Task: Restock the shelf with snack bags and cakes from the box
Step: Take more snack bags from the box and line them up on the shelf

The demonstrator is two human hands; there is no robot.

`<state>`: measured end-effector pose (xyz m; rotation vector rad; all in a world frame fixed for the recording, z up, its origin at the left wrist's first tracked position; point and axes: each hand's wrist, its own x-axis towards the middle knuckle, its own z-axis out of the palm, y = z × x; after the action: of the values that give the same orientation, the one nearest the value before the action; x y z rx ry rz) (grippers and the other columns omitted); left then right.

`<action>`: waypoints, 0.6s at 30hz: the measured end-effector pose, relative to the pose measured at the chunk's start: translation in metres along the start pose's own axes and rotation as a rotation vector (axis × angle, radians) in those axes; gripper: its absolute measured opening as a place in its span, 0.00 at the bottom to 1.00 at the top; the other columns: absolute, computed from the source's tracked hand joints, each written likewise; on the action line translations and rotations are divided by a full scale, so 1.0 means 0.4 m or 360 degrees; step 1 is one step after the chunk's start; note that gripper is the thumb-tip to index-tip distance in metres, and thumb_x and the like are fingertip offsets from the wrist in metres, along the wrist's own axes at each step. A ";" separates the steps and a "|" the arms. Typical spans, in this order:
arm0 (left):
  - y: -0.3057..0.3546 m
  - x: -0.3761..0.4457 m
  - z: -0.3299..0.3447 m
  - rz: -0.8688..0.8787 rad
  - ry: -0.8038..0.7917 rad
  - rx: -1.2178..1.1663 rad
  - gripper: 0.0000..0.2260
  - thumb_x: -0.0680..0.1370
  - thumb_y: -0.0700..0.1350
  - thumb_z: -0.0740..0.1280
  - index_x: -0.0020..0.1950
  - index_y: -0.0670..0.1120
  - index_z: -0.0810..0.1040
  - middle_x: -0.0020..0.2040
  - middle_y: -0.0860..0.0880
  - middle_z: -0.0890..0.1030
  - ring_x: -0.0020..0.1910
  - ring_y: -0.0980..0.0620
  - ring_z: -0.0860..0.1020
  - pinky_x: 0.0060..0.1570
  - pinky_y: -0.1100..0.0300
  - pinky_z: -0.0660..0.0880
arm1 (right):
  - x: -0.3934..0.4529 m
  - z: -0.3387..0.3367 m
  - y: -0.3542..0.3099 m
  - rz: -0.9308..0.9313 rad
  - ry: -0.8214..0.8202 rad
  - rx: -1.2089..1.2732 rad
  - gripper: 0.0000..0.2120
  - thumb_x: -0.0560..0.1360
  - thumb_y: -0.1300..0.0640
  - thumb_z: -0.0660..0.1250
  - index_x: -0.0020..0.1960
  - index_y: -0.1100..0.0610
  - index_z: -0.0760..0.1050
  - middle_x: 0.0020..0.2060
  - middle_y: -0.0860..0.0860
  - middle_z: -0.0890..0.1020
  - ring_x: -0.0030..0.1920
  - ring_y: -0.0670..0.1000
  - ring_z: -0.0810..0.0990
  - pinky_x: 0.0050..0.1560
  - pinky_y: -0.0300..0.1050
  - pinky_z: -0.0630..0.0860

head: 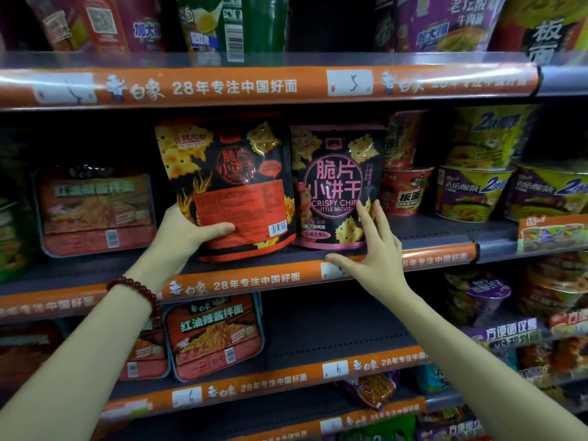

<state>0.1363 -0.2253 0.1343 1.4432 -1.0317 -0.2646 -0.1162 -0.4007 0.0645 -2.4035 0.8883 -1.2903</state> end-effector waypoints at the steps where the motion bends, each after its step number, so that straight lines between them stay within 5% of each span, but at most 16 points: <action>1: 0.011 -0.004 0.006 0.0038 -0.0005 0.0000 0.25 0.62 0.42 0.77 0.57 0.47 0.77 0.54 0.48 0.81 0.54 0.51 0.80 0.58 0.51 0.75 | 0.001 0.002 0.006 0.0006 0.0001 -0.0026 0.48 0.65 0.35 0.71 0.77 0.44 0.51 0.78 0.49 0.49 0.77 0.50 0.53 0.72 0.56 0.54; 4: 0.014 0.001 0.003 0.0028 -0.0045 0.0046 0.20 0.65 0.36 0.76 0.52 0.53 0.76 0.50 0.57 0.80 0.49 0.63 0.78 0.52 0.62 0.74 | 0.001 0.007 0.005 -0.0035 0.0008 -0.0076 0.46 0.66 0.36 0.72 0.77 0.42 0.52 0.78 0.49 0.50 0.76 0.51 0.56 0.71 0.55 0.55; 7: 0.017 0.000 -0.002 -0.0007 -0.0154 0.0112 0.21 0.67 0.35 0.76 0.56 0.50 0.75 0.51 0.57 0.79 0.49 0.63 0.77 0.48 0.65 0.72 | 0.001 0.007 0.008 -0.0059 0.0001 -0.0061 0.45 0.66 0.36 0.72 0.77 0.42 0.53 0.78 0.48 0.51 0.76 0.50 0.56 0.71 0.54 0.54; 18: -0.002 0.003 -0.019 -0.0178 -0.0093 -0.0106 0.24 0.60 0.37 0.76 0.53 0.50 0.77 0.53 0.49 0.82 0.53 0.53 0.80 0.58 0.52 0.74 | 0.007 -0.016 0.007 -0.0010 -0.0080 -0.0097 0.47 0.66 0.34 0.70 0.77 0.42 0.50 0.78 0.47 0.48 0.77 0.50 0.50 0.71 0.53 0.54</action>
<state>0.1426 -0.2210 0.1357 1.4417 -0.9817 -0.4207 -0.1212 -0.4045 0.0686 -2.4757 0.9192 -1.2167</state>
